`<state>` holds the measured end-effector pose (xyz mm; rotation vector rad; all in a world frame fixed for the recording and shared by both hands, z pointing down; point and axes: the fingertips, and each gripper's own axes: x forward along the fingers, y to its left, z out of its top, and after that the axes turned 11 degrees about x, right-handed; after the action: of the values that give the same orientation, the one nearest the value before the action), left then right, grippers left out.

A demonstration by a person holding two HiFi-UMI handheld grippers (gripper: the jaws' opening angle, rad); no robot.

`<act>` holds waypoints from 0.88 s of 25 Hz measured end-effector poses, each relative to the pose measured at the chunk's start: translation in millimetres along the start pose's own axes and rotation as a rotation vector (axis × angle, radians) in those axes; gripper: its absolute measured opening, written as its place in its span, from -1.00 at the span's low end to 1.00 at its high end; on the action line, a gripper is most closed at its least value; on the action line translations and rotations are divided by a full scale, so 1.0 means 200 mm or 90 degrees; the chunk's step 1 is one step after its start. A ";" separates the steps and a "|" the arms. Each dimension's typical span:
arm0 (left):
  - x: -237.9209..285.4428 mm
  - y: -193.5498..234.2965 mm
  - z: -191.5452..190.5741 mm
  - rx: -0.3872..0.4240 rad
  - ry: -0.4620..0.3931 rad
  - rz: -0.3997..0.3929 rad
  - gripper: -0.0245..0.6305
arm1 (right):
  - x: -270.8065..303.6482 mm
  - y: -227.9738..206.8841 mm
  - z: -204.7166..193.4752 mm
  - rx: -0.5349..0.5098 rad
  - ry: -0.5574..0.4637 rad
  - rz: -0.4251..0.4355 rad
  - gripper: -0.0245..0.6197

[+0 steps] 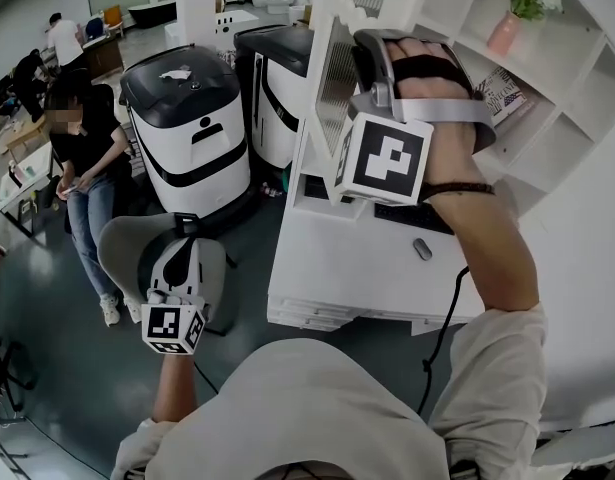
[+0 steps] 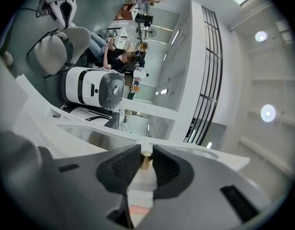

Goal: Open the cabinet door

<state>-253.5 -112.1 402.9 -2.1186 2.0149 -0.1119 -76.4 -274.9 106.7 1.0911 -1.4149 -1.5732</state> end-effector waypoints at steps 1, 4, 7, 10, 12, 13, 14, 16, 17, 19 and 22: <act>-0.01 0.01 0.00 0.000 0.001 0.003 -0.93 | 0.00 0.00 0.02 -0.003 0.004 -0.002 -0.68; -0.04 0.03 -0.01 -0.001 0.002 0.010 -0.93 | 0.01 -0.02 0.06 -0.011 0.015 -0.006 -0.68; -0.07 0.06 -0.01 -0.001 0.004 0.017 -0.93 | 0.02 -0.01 0.12 -0.012 0.022 -0.004 -0.68; -0.10 0.08 -0.01 -0.001 0.005 0.026 -0.93 | 0.03 -0.01 0.18 -0.012 0.025 -0.001 -0.68; -0.12 0.10 -0.02 -0.003 0.006 0.033 -0.93 | 0.03 -0.01 0.21 -0.012 0.023 0.002 -0.68; -0.13 0.11 -0.02 -0.003 0.007 0.036 -0.93 | 0.03 -0.01 0.23 -0.012 0.021 0.003 -0.67; -0.15 0.12 -0.02 -0.003 0.008 0.039 -0.93 | 0.03 0.00 0.25 -0.012 0.020 0.004 -0.67; -0.17 0.13 -0.03 -0.001 0.009 0.045 -0.93 | 0.03 0.00 0.28 -0.012 0.015 0.006 -0.67; -0.18 0.14 -0.03 -0.001 0.010 0.048 -0.93 | 0.03 0.00 0.30 -0.013 0.012 0.007 -0.67; -0.20 0.16 -0.02 0.000 0.013 0.056 -0.93 | 0.03 0.00 0.33 -0.013 0.003 0.010 -0.67; -0.23 0.19 -0.03 0.001 0.017 0.069 -0.93 | 0.04 0.01 0.38 -0.015 -0.009 0.013 -0.68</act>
<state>-294.1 -68.1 404.4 -2.0127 2.1385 -0.1257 -150.1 -254.7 109.5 1.0506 -1.4097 -1.5809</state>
